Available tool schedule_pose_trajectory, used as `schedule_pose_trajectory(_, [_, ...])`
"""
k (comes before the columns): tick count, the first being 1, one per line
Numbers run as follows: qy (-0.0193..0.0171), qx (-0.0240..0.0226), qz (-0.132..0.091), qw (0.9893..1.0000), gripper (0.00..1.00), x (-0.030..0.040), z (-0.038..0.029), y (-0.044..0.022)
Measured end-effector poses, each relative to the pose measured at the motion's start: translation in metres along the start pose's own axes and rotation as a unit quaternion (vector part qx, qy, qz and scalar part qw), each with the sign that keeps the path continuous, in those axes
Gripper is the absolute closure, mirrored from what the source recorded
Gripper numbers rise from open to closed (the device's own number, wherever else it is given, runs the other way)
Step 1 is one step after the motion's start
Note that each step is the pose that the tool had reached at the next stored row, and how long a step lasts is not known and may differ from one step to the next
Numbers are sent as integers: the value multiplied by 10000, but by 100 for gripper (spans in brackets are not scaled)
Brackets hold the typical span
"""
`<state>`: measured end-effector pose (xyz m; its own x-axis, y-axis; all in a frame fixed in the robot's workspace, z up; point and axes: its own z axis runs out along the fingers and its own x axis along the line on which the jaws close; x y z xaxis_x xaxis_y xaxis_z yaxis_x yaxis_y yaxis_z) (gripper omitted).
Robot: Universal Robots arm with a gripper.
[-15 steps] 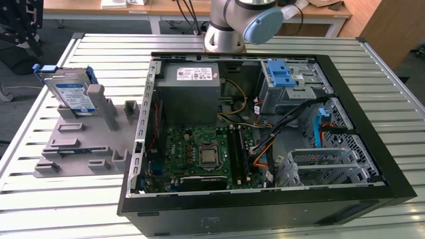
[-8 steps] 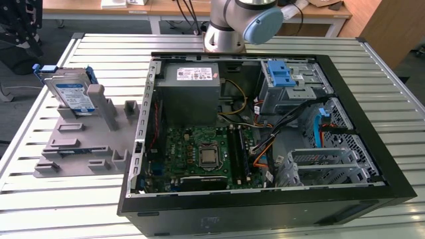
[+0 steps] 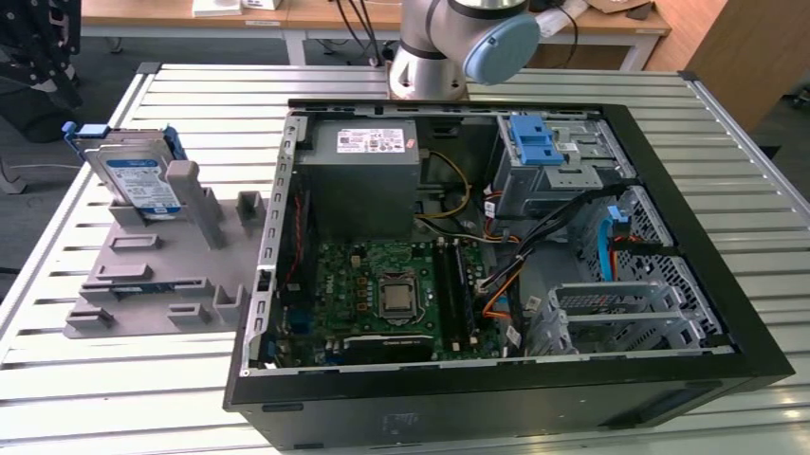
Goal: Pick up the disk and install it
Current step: 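Pick up the disk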
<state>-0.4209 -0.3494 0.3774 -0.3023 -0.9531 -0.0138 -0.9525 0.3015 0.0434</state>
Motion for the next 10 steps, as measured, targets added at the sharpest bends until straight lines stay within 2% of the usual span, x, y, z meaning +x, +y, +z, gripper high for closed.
schedule_pose_trajectory(10, [7,-2,-149,9999,89,0,0,0])
